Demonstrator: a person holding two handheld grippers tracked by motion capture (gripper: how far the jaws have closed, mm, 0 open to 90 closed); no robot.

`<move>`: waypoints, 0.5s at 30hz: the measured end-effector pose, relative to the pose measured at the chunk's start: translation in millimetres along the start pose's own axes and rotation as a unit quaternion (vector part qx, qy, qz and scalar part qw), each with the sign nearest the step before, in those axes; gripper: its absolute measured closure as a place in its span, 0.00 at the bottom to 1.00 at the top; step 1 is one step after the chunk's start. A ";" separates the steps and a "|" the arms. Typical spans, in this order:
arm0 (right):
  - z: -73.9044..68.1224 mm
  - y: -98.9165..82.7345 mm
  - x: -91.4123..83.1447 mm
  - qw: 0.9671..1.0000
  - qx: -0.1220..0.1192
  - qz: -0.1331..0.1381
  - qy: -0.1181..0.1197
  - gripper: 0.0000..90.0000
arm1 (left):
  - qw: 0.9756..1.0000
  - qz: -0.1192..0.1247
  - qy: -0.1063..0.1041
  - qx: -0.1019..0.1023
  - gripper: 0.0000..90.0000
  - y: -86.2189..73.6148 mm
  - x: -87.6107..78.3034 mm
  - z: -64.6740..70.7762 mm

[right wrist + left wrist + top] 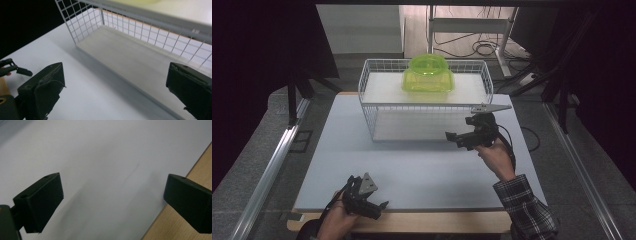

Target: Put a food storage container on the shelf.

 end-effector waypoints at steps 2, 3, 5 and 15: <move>-1.0 -6.2 -0.2 1.000 0.000 -0.003 -0.001 0.02 | 1.000 0.001 -0.001 -0.002 0.03 0.0 0.0 0.1; -1.1 -9.3 -0.6 1.000 0.000 -0.005 -0.002 0.01 | 1.000 0.001 -0.001 -0.002 0.03 0.1 0.0 0.0; -1.9 -15.2 -1.1 1.000 0.002 -0.007 -0.003 0.01 | 1.000 0.001 -0.001 -0.002 0.03 0.1 0.1 0.0; -2.0 -44.7 -4.5 1.000 -0.005 -0.017 -0.021 0.02 | 1.000 0.000 0.000 -0.001 0.03 0.1 0.5 0.6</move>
Point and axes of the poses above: each handheld gripper's, and its own axes: x roughly forward along the jaws, y roughly out of its top, z roughly to its right, the point moved 5 cm from there along x, roughly forward along the jaws, and after that the axes turned 5 degrees about -y, right-handed, at the moved point
